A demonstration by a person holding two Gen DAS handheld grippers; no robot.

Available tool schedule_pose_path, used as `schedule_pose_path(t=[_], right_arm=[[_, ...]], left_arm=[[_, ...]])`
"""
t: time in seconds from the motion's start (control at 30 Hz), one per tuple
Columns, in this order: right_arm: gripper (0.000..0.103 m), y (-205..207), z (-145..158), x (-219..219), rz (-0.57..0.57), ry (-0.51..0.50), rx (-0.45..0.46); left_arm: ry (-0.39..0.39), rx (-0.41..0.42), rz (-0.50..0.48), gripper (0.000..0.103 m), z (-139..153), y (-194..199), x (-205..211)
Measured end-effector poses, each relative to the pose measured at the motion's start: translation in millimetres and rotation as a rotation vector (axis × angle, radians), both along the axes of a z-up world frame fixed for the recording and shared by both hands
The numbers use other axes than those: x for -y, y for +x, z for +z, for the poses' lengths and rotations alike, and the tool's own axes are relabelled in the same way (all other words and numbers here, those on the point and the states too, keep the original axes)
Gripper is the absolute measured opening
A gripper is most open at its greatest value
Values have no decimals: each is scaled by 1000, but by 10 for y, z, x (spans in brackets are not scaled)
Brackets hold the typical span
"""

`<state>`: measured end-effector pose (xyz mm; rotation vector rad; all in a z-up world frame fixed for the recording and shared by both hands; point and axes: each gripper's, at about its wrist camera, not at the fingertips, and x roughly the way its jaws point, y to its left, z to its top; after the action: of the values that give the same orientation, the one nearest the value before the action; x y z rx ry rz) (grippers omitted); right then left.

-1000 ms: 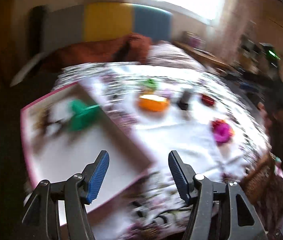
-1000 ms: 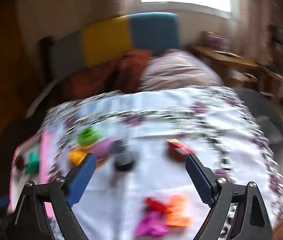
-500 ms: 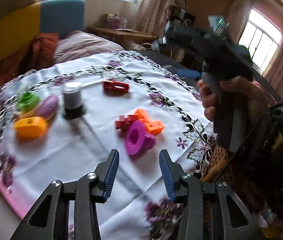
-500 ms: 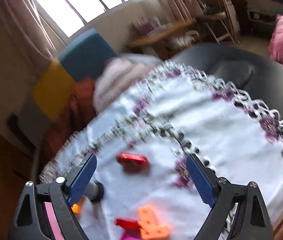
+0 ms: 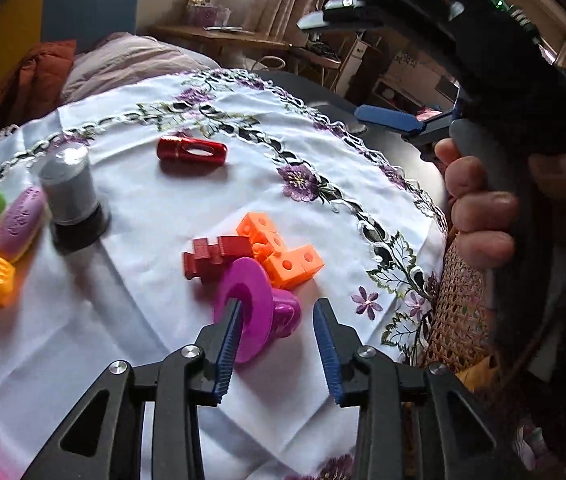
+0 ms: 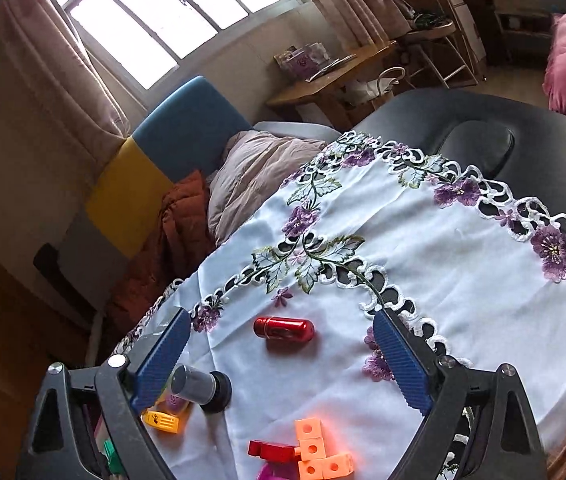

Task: Organize rigid objects
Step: 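Reach the left gripper to the magenta cup and close on its rim, then grasp the orange block stack with the right gripper while the left gripper holds the magenta cup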

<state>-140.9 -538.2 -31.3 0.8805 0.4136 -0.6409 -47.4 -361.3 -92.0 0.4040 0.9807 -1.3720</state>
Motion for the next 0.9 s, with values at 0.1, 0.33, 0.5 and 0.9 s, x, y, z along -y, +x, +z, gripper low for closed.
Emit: schedule_pose_path(t=[0.1,0.33,0.5,0.9], right_arm=[[93,24,-17,6,6,7,-16],[93,59,-45,18,7,19,-40],[93,198,-106,28,43,40,-124],[69,820,-464,-344,424,108,-498]], left_arm=[[11,2,-14,20,-54,-10,63],[12,-47,61,14,-113,108,-194],[3,-66,185,14,-44,256,-666],[-68,-16,297,14,249,279,-1419]])
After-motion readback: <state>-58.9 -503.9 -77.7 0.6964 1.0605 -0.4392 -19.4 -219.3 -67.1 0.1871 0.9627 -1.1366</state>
